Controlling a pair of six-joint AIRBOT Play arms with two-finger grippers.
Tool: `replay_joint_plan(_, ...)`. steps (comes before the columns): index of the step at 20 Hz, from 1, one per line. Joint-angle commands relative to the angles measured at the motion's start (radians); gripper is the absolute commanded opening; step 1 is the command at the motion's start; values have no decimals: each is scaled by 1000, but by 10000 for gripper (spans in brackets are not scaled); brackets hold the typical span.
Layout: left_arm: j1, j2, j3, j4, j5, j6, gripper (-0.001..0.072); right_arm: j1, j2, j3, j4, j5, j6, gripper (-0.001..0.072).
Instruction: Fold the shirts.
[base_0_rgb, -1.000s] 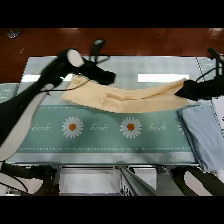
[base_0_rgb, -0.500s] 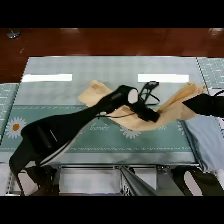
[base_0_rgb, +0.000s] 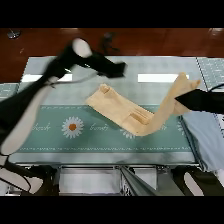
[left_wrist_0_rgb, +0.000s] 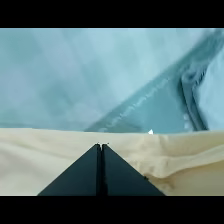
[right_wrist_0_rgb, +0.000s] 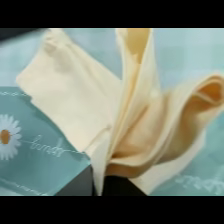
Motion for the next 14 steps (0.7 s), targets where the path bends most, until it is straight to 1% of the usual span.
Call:
replay_joint_plan(1, 292, 188, -4, 9, -129, 22, 24, 210, -165, 73, 37, -133, 6, 26)
replay_joint_plan(2, 351, 268, -34, 36, -124, 68, 25, 288, -251, 127, 36, -173, 6, 26)
replay_joint_plan(3, 403, 354, -89, 93, -92, 80, 25, 355, -347, 190, 35, -207, 6, 26)
replay_joint_plan(4, 465, 450, -171, 135, -56, 63, 25, 414, -457, 262, 37, -235, 6, 26)
replay_joint_plan(6, 567, 640, -366, 131, -38, 64, 25, 504, -672, 413, 39, -249, 6, 26)
replay_joint_plan(7, 591, 734, -472, 130, -36, 64, 25, 541, -780, 493, 39, -251, 8, 26)
replay_joint_plan(9, 593, 914, -692, 116, -36, 63, 25, 594, -962, 637, 39, -255, 24, 26)
replay_joint_plan(10, 585, 992, -803, 77, -29, 64, 26, 612, -1053, 714, 39, -255, 42, 26)
replay_joint_plan(11, 572, 1053, -901, 41, -6, 64, 26, 622, -1135, 783, 46, -256, 62, 47)
replay_joint_plan(12, 557, 1107, -997, 12, 30, 63, 26, 623, -1197, 837, 76, -246, 73, 261)
replay_joint_plan(13, 544, 1142, -1075, -10, 63, 63, 26, 620, -1240, 879, 129, -209, 74, 527)
replay_joint_plan(14, 538, 1158, -1128, -26, 85, 63, 26, 600, -1257, 914, 148, -161, 69, 625)
